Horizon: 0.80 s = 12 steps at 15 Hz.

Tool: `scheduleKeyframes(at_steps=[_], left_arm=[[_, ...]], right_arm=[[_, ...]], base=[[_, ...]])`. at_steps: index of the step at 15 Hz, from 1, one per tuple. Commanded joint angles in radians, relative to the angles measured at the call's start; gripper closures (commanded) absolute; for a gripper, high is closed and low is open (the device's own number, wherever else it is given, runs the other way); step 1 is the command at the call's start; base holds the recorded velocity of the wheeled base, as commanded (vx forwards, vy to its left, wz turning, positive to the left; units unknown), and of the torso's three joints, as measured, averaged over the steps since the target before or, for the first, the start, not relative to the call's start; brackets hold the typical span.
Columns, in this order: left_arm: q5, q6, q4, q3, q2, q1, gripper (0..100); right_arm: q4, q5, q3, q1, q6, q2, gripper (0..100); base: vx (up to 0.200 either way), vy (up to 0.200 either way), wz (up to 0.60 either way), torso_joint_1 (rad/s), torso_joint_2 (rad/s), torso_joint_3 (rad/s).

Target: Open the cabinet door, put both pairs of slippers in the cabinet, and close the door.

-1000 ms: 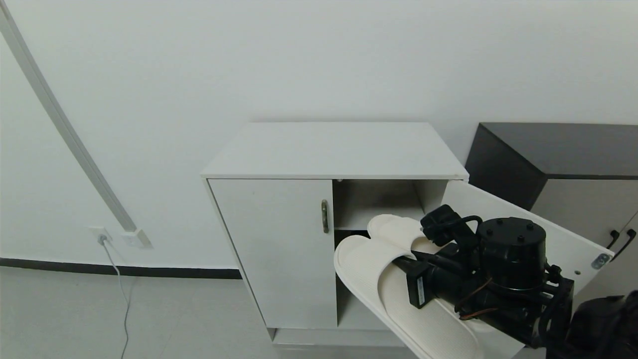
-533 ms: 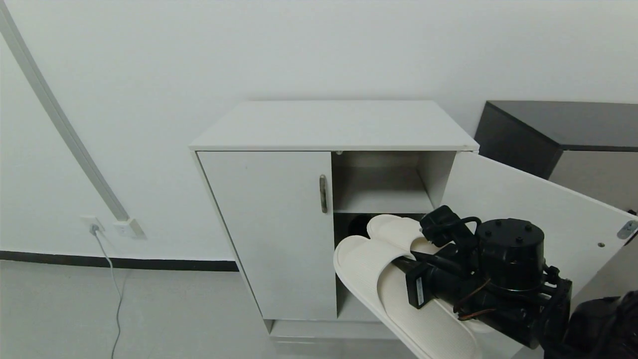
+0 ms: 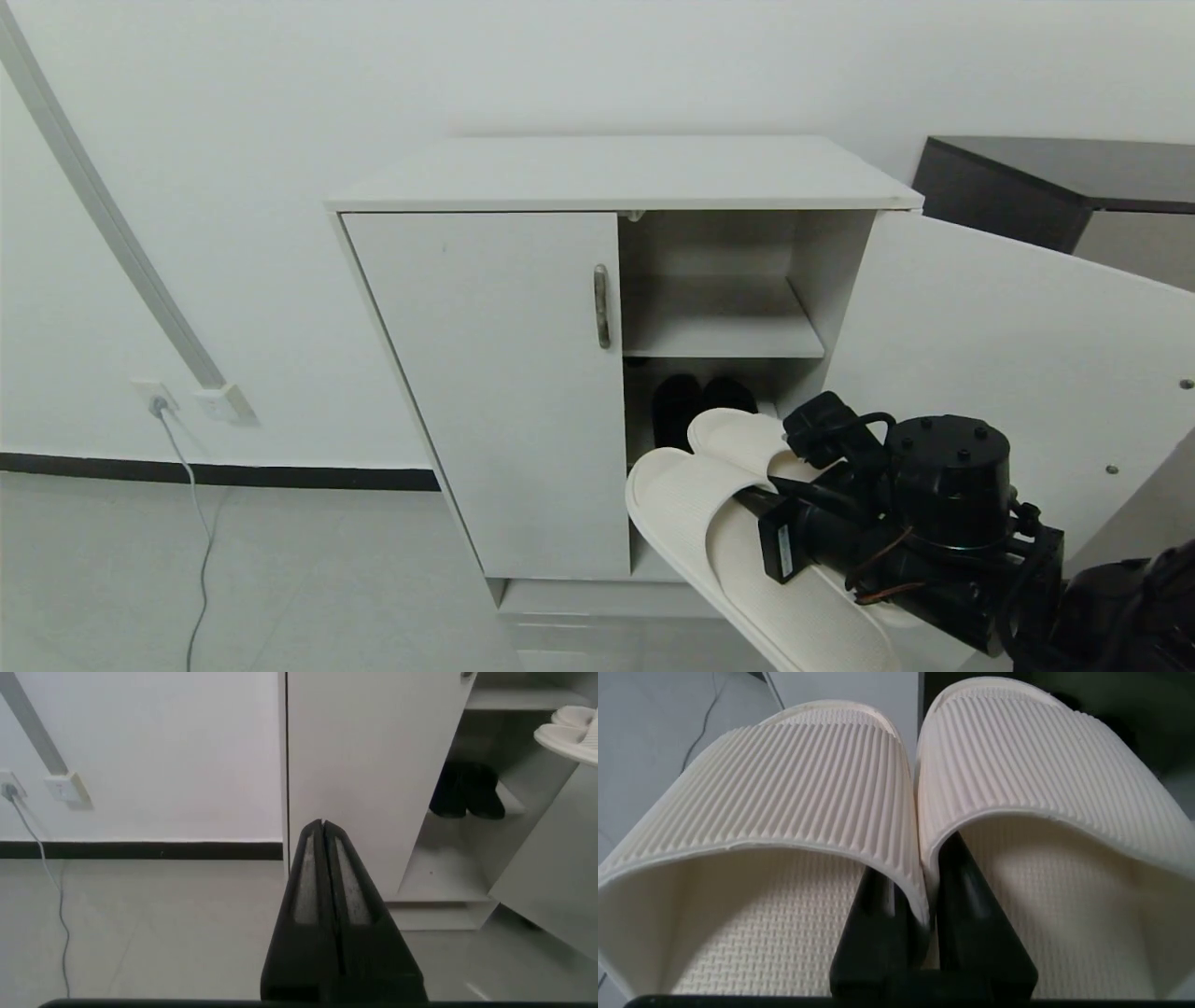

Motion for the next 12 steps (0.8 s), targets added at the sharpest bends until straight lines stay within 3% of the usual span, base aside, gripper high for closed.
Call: scheduleKeyframes(at_steps=[1,8,12], left_arm=[[-0.001,0.002,0.0,0.0,0.0,0.0,100],[0.001,-0.001,0.0,0.0,0.0,0.0,100],[0.001,-0.012,0.0,0.0,0.0,0.0,100]], right_arm=[[-0.008,0.0,0.001,0.0,0.0,0.018,100],[-0.046,-0.015,0.018,0.0,0.0,0.021,100],[-0.065,-0.015,0.022,0.0,0.0,0.022,100]], base=[[0.0,0.0,0.0,-0.095,0.46,0.349],[0.0,0.0,0.0,-0.051,0.43,0.374],[0.0,0.0,0.0,0.001,0.1,0.093]])
